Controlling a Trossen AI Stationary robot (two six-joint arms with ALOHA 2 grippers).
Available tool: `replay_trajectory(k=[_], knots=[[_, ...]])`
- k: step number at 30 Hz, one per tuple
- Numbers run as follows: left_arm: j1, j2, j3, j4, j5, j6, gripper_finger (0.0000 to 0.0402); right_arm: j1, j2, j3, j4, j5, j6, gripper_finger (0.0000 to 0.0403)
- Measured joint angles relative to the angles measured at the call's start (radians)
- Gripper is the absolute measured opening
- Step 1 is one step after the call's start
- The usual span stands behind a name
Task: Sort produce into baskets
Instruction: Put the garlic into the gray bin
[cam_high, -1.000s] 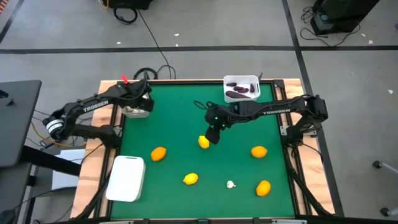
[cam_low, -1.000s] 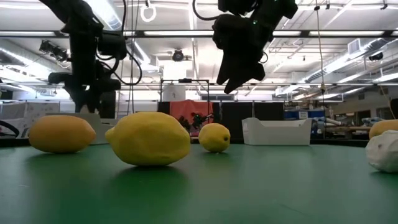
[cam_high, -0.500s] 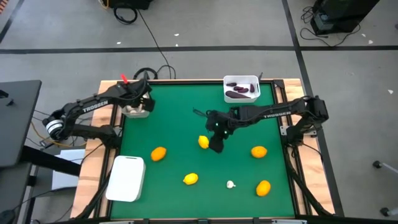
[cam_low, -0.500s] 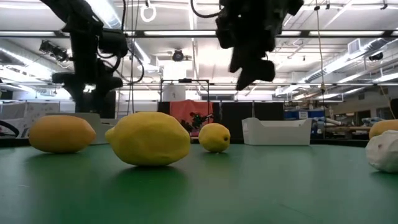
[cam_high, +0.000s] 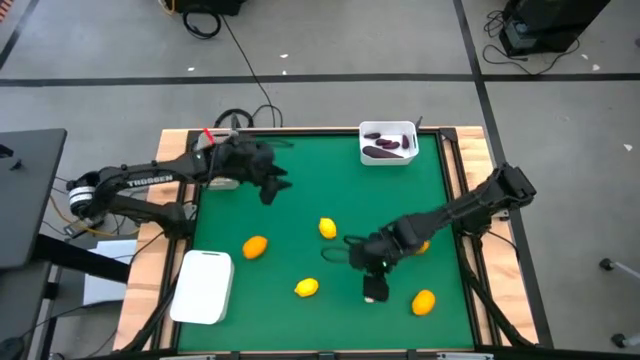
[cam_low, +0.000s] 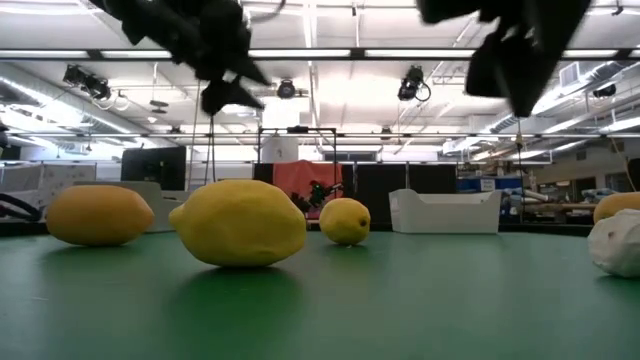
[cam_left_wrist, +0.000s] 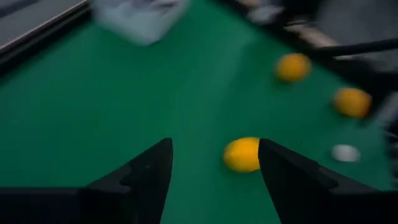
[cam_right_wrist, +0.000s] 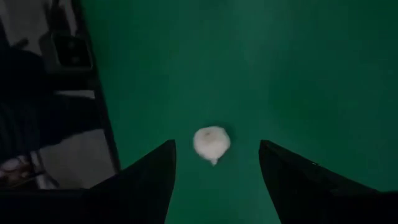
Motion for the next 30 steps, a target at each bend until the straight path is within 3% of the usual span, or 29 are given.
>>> replay_trajectory(k=[8, 18, 30], knots=[[-0.247, 0.052, 0.000, 0.219, -0.048, 0.074, 0.0241, 0.166, 0.005, 0.000, 0.046, 0.248, 0.063, 0.0238], [-0.452, 0.127, 0.000, 0.265, -0.091, 0.126, 0.0241, 0.232, 0.148, 0.000, 0.069, 0.253, 0.099, 0.0242], [-0.543, 0.178, -0.001, 0.270, -0.098, 0.076, 0.0241, 0.235, 0.256, 0.000, 0.074, 0.279, 0.117, 0.0242]])
